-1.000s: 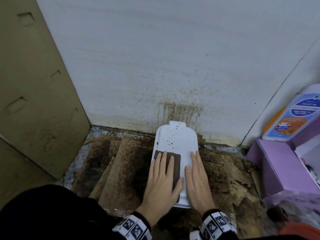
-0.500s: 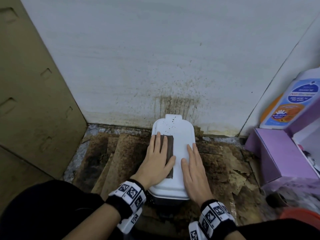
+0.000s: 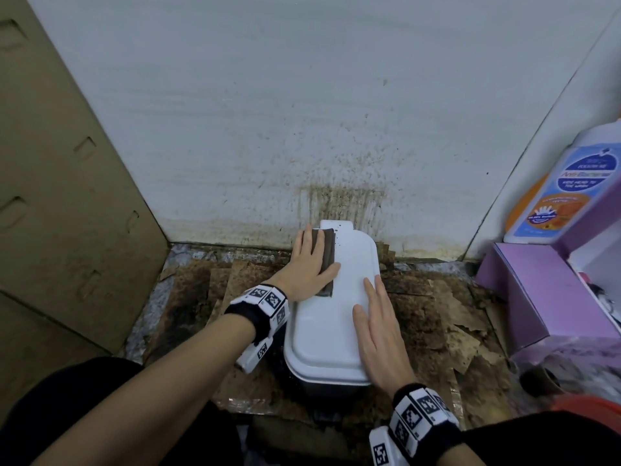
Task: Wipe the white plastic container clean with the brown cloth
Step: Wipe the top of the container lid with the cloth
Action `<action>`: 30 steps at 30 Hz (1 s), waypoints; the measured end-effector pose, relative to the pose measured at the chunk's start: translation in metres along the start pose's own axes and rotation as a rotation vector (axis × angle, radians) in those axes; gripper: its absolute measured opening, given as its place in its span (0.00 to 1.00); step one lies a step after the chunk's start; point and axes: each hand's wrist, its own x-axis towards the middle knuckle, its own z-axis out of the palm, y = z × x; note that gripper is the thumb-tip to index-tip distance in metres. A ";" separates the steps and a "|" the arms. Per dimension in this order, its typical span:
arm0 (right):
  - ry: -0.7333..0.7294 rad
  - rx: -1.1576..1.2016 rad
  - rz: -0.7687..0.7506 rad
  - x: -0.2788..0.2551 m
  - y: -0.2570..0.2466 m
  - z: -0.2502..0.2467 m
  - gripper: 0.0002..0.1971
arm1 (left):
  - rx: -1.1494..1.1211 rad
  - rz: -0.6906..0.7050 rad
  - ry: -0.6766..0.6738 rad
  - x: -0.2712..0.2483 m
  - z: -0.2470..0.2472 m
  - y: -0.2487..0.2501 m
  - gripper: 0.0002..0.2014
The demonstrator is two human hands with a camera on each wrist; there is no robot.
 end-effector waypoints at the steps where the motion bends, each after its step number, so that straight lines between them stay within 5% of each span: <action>1: 0.000 0.000 -0.003 0.000 0.000 0.000 0.30 | 0.003 0.003 0.000 0.002 -0.001 -0.001 0.43; 8: -0.003 -0.002 -0.001 -0.002 -0.001 -0.001 0.30 | -0.016 0.020 0.023 -0.010 0.008 -0.003 0.44; 18: 0.014 -0.005 -0.007 -0.002 0.000 0.000 0.29 | -0.032 0.109 0.030 -0.090 0.046 -0.001 0.46; 30: 0.030 0.006 -0.014 0.000 0.001 0.002 0.28 | -0.114 0.107 0.030 -0.063 0.032 -0.003 0.40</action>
